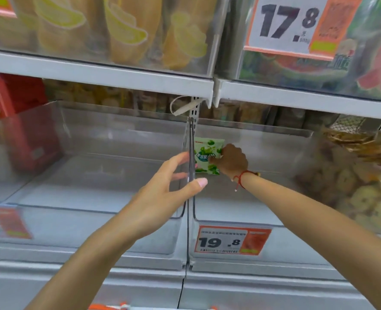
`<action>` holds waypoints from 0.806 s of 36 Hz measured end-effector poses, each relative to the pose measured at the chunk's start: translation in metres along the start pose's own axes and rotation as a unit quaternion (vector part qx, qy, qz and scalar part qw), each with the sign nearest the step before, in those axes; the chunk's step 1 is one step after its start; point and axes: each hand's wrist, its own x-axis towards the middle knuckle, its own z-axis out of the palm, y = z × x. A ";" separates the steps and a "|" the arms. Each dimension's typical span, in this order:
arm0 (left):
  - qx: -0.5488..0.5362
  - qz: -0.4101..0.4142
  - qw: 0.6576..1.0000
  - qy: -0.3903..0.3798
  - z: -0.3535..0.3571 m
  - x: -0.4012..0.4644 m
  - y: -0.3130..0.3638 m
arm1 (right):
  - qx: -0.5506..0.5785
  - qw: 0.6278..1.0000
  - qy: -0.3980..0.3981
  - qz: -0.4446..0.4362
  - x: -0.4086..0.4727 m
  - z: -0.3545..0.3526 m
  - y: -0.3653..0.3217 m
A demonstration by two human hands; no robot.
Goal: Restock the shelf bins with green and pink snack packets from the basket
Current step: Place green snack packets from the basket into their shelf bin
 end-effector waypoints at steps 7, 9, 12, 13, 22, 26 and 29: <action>0.013 0.004 1.000 -0.003 0.001 0.000 -0.001 | -0.184 0.980 -0.060 -0.052 -0.015 -0.007 -0.008; 0.008 0.009 1.000 -0.003 0.000 0.001 -0.003 | -0.183 0.977 -0.107 -0.031 -0.019 -0.015 -0.009; 0.016 0.012 1.000 -0.004 -0.001 0.002 -0.002 | -0.143 0.976 -0.163 -0.005 -0.028 -0.031 -0.009; 0.016 0.010 1.000 -0.001 -0.001 0.001 -0.001 | -0.123 0.978 -0.169 -0.003 -0.032 -0.036 -0.010; 0.079 0.099 0.979 0.160 0.016 -0.014 0.000 | 0.135 0.983 -0.103 -0.065 -0.126 -0.101 -0.008; 0.136 0.204 0.937 0.249 0.030 -0.033 -0.002 | 0.256 0.959 -0.043 -0.109 -0.186 -0.132 -0.015; 0.132 0.215 0.919 0.303 0.045 -0.065 -0.006 | 0.290 0.941 -0.084 -0.155 -0.227 -0.142 -0.014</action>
